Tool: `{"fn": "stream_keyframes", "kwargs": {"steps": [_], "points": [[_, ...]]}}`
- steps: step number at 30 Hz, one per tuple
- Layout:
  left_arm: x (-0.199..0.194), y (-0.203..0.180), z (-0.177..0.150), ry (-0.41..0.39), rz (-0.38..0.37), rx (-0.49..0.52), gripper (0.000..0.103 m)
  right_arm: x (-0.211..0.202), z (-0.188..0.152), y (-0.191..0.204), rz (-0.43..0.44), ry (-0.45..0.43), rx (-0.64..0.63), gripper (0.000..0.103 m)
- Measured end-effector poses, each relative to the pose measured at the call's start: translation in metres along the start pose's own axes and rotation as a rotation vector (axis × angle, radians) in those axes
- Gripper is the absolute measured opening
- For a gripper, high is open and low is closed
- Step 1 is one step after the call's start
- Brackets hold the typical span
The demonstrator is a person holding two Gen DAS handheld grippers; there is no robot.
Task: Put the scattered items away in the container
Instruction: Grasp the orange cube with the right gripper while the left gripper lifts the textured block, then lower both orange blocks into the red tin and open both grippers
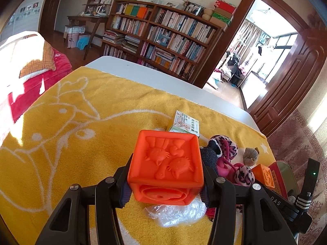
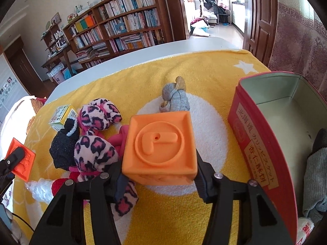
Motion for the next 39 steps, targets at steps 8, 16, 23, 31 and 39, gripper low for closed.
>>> {"fn": "stream_keyframes", "kwargs": {"steps": [8,16,23,31,39], "points": [[-0.003,-0.009,-0.002,-0.009,0.005,0.032,0.054,-0.04,-0.001,0.01,0.044,-0.074,-0.009,0.059],[-0.012,-0.028,-0.007,-0.023,0.01,0.072,0.054,-0.08,-0.002,-0.016,0.073,-0.126,0.055,0.059],[-0.023,-0.072,-0.017,-0.022,-0.013,0.147,0.054,-0.123,0.002,-0.072,0.063,-0.196,0.151,0.059],[-0.023,-0.145,-0.032,0.002,-0.057,0.261,0.054,-0.142,0.007,-0.13,0.042,-0.213,0.241,0.059],[-0.009,-0.218,-0.051,0.047,-0.102,0.354,0.054,-0.147,0.011,-0.17,0.041,-0.222,0.274,0.059]]}}
Point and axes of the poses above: each gripper's, at about its wrist camera, not at the fingertips, and x roughly the way its jaws point, y to its left, z to its top, the point moved 9 cm from there along x, roughly the way its jaws point, and after that the axes turned 15 degrees about y, right-handed, at the moved point
